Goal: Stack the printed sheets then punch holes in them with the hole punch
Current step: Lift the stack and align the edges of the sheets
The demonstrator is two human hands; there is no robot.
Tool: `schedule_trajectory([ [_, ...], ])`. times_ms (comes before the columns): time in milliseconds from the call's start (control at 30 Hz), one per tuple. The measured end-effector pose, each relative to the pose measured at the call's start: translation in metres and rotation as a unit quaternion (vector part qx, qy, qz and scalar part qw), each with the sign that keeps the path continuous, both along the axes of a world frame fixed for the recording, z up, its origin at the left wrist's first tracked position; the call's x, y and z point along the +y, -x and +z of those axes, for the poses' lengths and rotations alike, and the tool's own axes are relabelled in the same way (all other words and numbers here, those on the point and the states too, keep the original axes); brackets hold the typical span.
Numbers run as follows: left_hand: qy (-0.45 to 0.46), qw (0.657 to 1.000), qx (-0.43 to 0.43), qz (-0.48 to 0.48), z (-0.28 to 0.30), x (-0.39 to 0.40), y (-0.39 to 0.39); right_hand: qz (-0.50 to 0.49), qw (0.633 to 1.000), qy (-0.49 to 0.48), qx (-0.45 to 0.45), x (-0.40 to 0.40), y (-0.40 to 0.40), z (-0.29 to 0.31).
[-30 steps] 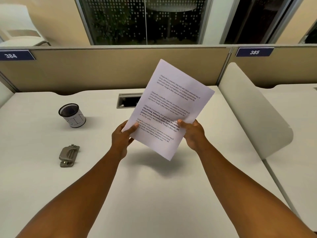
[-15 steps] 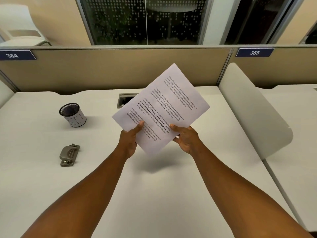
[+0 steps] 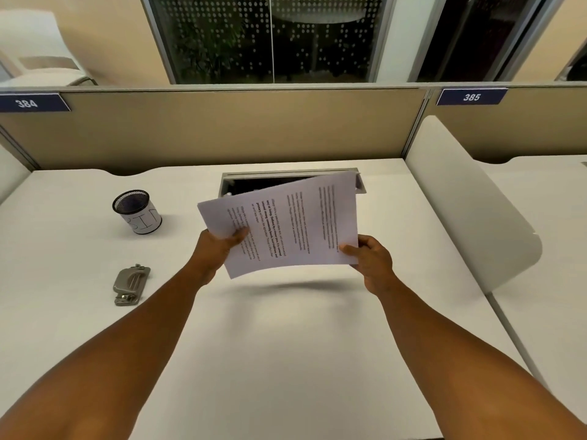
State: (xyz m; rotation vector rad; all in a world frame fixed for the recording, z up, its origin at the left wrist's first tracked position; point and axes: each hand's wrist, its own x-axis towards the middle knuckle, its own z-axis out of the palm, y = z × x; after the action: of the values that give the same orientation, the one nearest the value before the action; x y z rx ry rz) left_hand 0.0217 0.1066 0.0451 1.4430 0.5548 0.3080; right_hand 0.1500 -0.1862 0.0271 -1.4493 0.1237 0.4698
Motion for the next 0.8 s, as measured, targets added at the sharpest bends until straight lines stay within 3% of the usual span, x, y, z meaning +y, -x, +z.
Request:
schedule_trajectory([
  [233,-0.022,1.000,-0.003,-0.003,-0.008,-0.009,0.006,0.047,0.986,0.138,-0.086,0.001,0.007,-0.004],
  [467,-0.071,0.997,0.008,-0.015,-0.021,-0.020,0.013,0.053,0.978,0.182,-0.089,0.000,0.010,-0.009],
  [800,-0.046,0.999,0.009,0.019,-0.027,-0.014,0.008,0.055,0.972,0.189,-0.129,0.001,0.008,-0.002],
])
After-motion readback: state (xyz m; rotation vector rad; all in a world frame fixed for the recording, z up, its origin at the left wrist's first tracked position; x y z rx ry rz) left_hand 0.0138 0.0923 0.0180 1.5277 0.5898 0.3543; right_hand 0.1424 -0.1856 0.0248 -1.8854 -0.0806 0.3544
